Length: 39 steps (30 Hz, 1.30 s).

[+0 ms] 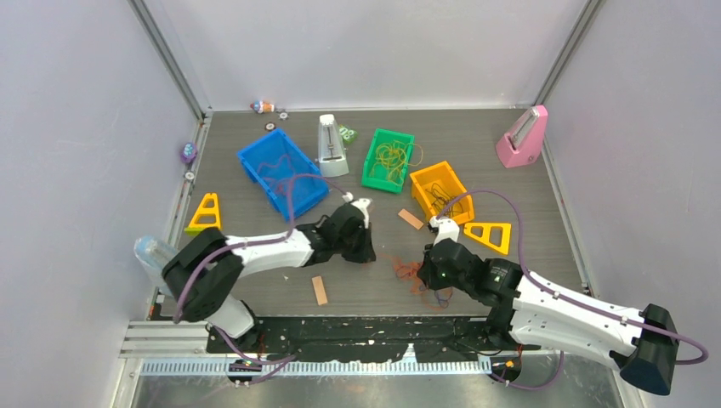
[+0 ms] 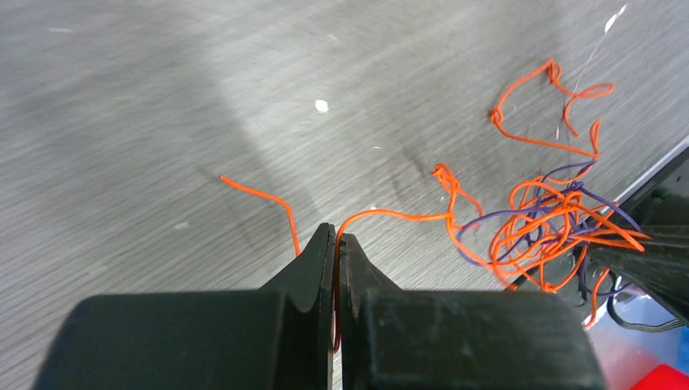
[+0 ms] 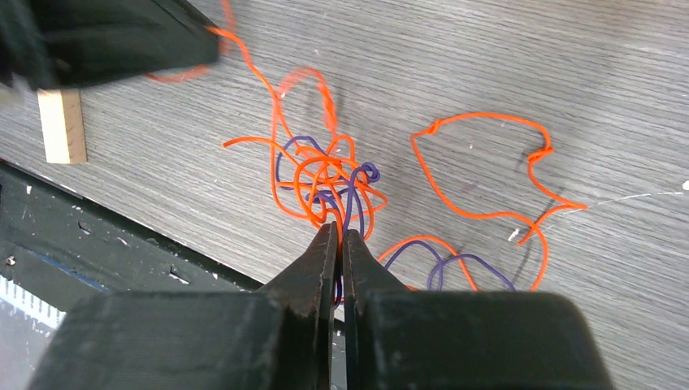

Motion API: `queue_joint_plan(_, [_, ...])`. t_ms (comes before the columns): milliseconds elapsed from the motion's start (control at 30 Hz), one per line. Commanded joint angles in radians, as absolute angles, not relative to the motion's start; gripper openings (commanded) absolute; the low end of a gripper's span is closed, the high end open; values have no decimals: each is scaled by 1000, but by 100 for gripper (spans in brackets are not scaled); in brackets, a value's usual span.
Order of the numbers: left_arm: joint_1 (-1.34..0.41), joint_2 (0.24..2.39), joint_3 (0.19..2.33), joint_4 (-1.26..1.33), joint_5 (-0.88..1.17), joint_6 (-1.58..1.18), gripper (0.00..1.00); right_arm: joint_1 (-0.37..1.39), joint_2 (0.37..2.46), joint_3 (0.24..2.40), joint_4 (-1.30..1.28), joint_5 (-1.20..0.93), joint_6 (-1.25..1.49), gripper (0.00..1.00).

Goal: Untangle the cables

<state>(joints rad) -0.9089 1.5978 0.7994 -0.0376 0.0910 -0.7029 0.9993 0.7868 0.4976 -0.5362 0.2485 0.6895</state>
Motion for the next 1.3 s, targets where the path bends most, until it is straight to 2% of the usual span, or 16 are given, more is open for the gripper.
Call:
queue_joint_plan(0, [-795,1407,711,3,93,-678,0,999,737,503,-570,317,728,11])
queue_joint_plan(267, [-586,1098,634,-228,22,-555,0,994,720,471,-596,374,791,23])
queue_joint_plan(333, [-546,1028,626,-262,24,-543,0,993,734,465,-584,360,783,19])
queue_joint_plan(367, [-530,995,625,-280,22,-542,0,993,739,463,-579,354,775,9])
queue_joint_plan(467, [-509,917,636,-307,34,-539,0,991,767,460,-548,315,755,5])
queue_joint_plan(533, [-508,899,655,-318,67,-542,0,991,781,464,-504,267,713,17])
queue_joint_plan(567, [-508,898,667,-322,89,-542,0,991,786,473,-475,250,681,36])
queue_joint_plan(633, [-509,908,688,-328,142,-529,0,991,807,493,-438,219,636,62])
queue_joint_plan(667, [-509,910,701,-340,156,-522,0,991,813,502,-431,216,621,69])
queue_joint_plan(767, [-509,910,734,-378,162,-494,0,991,865,557,-415,242,558,73])
queue_joint_plan(867, [-509,899,766,-420,138,-476,0,990,941,614,-442,324,539,92])
queue_joint_plan(933, [-509,887,776,-438,125,-471,0,990,1011,656,-497,390,554,98])
queue_joint_plan(1100, [-509,867,778,-446,113,-475,0,972,1177,689,-522,459,612,98])
queue_joint_plan(1167, [-508,865,777,-445,111,-480,0,961,1218,667,-473,432,617,93])
queue_joint_plan(1233, [-508,858,780,-449,93,-473,0,948,1251,651,-436,418,624,69])
queue_joint_plan(1267, [-505,849,786,-458,72,-473,0,942,1266,648,-434,420,627,63])
